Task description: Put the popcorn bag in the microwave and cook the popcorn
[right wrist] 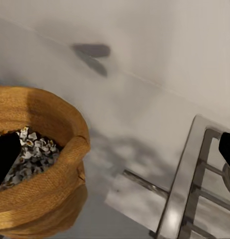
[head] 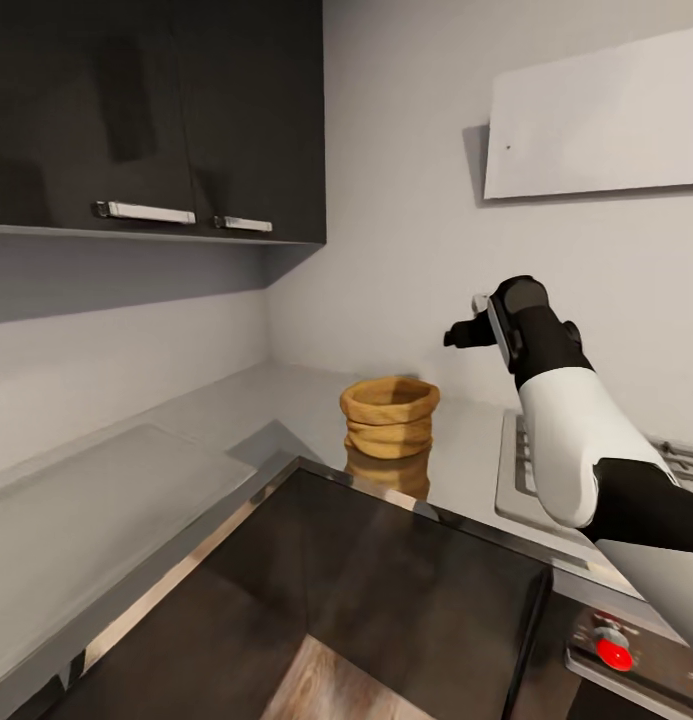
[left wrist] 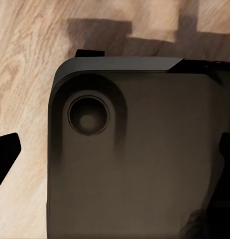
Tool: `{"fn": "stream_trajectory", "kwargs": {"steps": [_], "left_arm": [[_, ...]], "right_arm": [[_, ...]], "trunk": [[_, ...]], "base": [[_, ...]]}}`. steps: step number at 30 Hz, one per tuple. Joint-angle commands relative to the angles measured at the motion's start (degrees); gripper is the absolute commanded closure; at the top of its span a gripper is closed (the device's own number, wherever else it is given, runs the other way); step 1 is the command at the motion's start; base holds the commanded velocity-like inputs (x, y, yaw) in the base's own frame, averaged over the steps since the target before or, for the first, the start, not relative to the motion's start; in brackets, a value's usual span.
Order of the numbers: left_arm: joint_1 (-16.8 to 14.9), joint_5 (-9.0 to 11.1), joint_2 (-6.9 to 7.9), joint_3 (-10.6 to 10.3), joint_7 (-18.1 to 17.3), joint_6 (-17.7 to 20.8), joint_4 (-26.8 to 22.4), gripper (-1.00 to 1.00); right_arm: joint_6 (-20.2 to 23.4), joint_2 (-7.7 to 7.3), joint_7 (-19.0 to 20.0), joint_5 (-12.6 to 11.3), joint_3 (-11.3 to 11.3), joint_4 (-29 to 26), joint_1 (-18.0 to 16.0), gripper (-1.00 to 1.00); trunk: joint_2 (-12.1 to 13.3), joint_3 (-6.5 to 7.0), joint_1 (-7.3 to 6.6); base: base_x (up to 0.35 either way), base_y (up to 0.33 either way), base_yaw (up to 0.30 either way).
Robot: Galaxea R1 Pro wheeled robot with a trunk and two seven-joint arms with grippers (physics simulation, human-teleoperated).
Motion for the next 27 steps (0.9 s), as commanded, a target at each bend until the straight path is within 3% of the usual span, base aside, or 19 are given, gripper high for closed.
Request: {"fn": "stream_trajectory", "kwargs": {"steps": [1, 8, 22, 27], "left_arm": [[0.0, 0.3, -0.04, 0.1, 0.0, -0.1, 0.0, -1.0], [0.0, 0.4, -0.08, 0.1, 0.1, -0.1, 0.0, -1.0], [0.0, 0.3, 0.01, 0.1, 0.1, -0.1, 0.0, -1.0], [0.0, 0.3, 0.01, 0.1, 0.1, -0.1, 0.0, -1.0]], "right_arm": [[0.1, 0.07, 0.5, 0.6, -0.3, 0.4, 0.0, -1.0], [0.1, -0.01, 0.4, 0.7, -0.4, 1.1, 0.0, -1.0], [0.1, 0.07, 0.4, 0.6, -0.3, 2.4, 0.0, -1.0], [0.1, 0.1, 0.3, 0.7, -0.3, 5.7, 0.0, -1.0]], "trunk": [[0.0, -0.06, 0.0], [0.0, -0.06, 0.0], [5.6, 2.45, -3.07], [7.6, 3.35, -4.17]], "base": [[0.022, 0.0, 0.0], [0.003, 0.0, 0.0], [0.0, 0.0, 0.0], [0.0, 0.0, 0.0]]}}
